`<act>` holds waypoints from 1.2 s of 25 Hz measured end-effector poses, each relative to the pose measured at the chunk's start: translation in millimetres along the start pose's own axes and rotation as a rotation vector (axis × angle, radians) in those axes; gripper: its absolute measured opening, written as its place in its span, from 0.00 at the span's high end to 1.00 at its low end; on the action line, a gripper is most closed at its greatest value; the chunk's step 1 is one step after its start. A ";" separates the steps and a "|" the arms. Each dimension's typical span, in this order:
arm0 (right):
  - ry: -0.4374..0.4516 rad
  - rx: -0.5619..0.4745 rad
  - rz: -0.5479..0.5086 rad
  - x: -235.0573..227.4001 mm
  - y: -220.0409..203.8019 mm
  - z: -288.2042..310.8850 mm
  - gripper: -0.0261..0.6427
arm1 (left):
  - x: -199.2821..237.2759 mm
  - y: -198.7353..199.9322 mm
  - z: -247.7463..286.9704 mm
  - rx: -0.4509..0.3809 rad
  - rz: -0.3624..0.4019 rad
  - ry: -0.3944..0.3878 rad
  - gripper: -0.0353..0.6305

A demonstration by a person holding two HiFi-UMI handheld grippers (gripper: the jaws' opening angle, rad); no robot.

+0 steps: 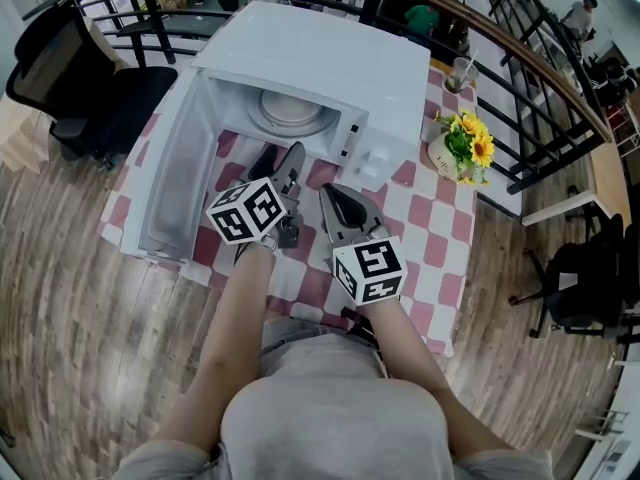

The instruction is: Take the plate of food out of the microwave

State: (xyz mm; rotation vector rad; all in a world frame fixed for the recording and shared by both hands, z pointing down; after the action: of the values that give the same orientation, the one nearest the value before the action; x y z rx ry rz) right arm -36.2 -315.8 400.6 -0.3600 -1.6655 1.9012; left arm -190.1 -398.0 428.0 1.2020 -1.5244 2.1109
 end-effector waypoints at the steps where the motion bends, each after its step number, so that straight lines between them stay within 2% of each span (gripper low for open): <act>1: 0.000 0.002 0.000 -1.8 -0.6 2.9 0.93 | 3.4 0.3 3.7 0.004 -0.017 0.010 0.58; 5: 0.003 0.012 0.002 -8.4 -2.7 14.5 0.92 | 18.3 0.6 18.1 0.020 -0.079 0.050 0.56; 13: 0.016 0.039 0.018 -19.2 -8.3 38.8 0.92 | 52.4 0.7 47.2 0.054 -0.241 0.185 0.45; 19: 0.030 0.064 0.044 -21.8 -17.9 52.3 0.93 | 71.1 -1.7 63.2 0.072 -0.358 0.242 0.44; 30: 0.027 0.114 0.091 -28.0 -36.1 66.9 0.92 | 99.5 -1.8 94.8 0.092 -0.570 0.433 0.42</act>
State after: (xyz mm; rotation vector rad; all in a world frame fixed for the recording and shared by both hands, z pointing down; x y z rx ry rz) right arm -42.2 -384.5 443.1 -0.4203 -1.5391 2.0380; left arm -206.6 -504.6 513.3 0.9679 -0.7885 1.8907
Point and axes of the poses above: the fingertips, and each gripper's own axes: z forward along the fingers, x to its left, y out of its top, the point moved 8 cm from there along -z, backward along the fingers, and after that the axes turned 11 degrees about -z, right-handed, at the moved point
